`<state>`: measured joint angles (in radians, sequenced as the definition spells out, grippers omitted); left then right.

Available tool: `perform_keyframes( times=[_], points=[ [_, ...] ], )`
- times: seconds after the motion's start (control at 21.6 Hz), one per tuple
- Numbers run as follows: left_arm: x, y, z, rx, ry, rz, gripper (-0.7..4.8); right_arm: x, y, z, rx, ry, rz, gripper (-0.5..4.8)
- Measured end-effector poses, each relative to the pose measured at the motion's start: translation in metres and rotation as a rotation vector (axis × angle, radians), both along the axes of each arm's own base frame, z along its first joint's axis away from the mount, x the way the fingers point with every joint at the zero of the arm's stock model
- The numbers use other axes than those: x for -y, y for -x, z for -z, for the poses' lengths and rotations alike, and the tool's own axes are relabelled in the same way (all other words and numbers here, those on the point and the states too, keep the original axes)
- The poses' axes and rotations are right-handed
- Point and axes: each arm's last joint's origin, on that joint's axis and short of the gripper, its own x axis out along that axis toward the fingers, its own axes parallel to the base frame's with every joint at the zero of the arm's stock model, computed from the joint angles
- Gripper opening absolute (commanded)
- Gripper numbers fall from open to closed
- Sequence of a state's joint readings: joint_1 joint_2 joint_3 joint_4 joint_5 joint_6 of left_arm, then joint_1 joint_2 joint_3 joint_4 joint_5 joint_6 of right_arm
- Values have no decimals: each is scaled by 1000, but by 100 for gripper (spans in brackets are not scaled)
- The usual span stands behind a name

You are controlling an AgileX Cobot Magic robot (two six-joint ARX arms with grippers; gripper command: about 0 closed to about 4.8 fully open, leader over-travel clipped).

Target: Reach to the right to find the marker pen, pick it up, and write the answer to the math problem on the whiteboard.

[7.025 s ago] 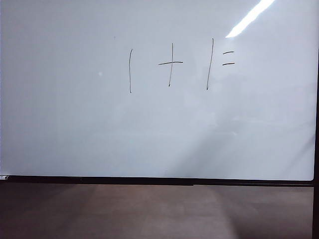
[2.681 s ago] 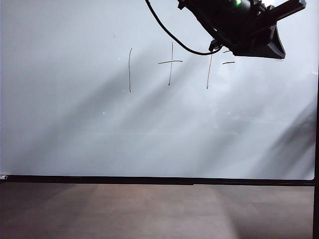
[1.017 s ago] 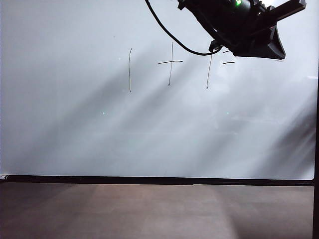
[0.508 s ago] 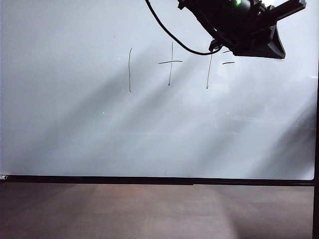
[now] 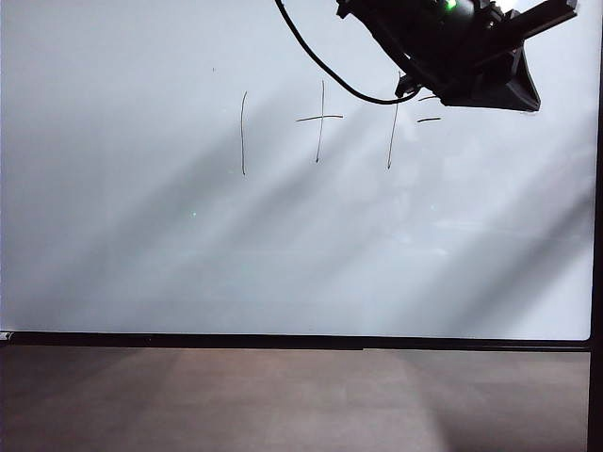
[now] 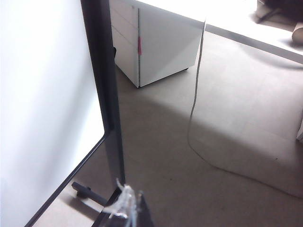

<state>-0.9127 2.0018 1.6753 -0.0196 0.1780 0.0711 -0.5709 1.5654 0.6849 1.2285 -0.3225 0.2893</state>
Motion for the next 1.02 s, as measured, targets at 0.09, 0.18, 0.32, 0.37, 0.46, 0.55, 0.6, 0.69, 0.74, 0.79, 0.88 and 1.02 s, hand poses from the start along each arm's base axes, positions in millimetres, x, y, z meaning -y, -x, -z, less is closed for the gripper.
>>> perform_keyframes(
  times=[0.09,0.18,0.32,0.37,0.46,0.55,0.6,0.69,0.74,0.79,0.88,1.02],
  points=[
    [0,0,0,0,0,0,-5,-19,29,-24,57,15,23,-4],
    [0,0,0,0,0,0,-5,-37,52,-44,67,-16,-19,-4],
    [0,0,0,0,0,0,-5,-72,82,-77,63,-36,-161,-4],
    [0,0,0,1,1,-1,-5,-87,87,-82,53,-23,-250,-4],
    [0,0,0,0,0,0,-5,-109,83,-85,11,-16,-421,-4],
    [0,0,0,0,0,0,-5,-129,72,-77,-64,-34,-522,-4],
    [0,0,0,0,0,-1,-5,-139,65,-71,-98,-40,-561,-4],
    [0,0,0,0,0,0,-5,-155,51,-59,-162,-32,-617,-4],
    [0,0,0,0,0,0,-5,-159,44,-53,-183,-28,-619,-4],
    [0,0,0,0,1,0,-5,-163,37,-47,-208,-18,-622,-4],
    [0,0,0,0,0,0,-5,-164,27,-37,-242,-15,-624,-4],
    [0,0,0,0,0,0,-5,-163,12,-25,-257,-12,-616,-4]
  ],
)
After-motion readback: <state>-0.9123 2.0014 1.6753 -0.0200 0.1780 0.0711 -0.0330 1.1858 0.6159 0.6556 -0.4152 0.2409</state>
